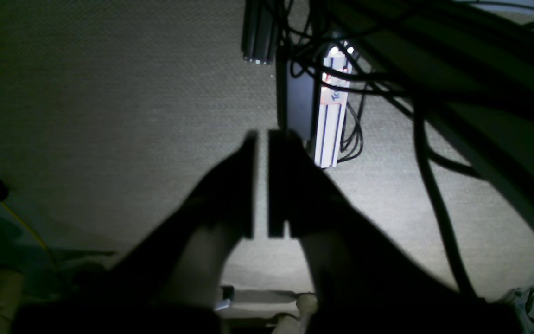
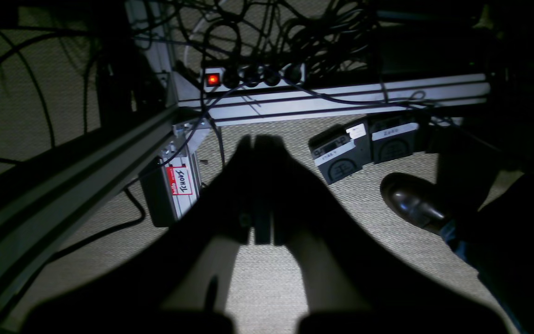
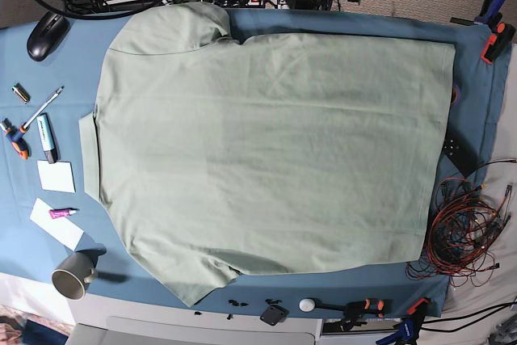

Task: Fold the T-shirt properly

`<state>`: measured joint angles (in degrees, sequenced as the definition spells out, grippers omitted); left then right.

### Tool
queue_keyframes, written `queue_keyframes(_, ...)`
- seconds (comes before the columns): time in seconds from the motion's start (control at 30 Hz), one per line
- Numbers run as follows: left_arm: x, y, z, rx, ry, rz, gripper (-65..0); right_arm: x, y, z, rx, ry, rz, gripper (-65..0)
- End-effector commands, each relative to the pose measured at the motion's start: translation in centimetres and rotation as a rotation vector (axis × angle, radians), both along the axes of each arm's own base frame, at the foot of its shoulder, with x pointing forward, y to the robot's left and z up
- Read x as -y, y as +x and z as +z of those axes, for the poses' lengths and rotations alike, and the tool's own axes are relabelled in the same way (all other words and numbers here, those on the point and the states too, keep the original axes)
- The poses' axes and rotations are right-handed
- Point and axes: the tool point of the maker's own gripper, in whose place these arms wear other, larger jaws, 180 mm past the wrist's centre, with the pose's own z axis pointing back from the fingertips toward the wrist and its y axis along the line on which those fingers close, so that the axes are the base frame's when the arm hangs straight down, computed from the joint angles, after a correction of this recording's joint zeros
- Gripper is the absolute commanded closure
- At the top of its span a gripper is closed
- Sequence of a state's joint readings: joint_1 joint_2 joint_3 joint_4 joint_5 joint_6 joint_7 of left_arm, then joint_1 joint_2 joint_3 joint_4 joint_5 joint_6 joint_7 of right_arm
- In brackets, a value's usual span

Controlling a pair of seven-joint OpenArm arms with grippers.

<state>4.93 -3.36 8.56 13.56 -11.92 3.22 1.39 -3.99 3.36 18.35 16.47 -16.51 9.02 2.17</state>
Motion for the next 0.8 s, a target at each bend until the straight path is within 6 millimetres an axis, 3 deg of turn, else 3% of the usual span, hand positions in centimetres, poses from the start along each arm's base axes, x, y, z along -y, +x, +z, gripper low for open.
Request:
queue_keyframes(0.0, -0.3, 0.1, 0.0, 0.007, 0.007, 0.006, -5.7, 0.8, 0.5, 0.2, 0.022, -0.014, 0.000, 0.0)
queue_keyframes(0.17, -0.4, 0.1, 0.0, 0.007, 0.008, 0.005, -5.7, 1.6, 0.5, 0.3, 0.021, -0.027, 0.001, 0.0)
queue_keyframes(0.77, -0.7, -0.5, 0.0, -0.023, 0.016, 0.004, -5.7, 1.8, 0.0, 0.2, -0.003, -0.029, 0.001, 0.0)
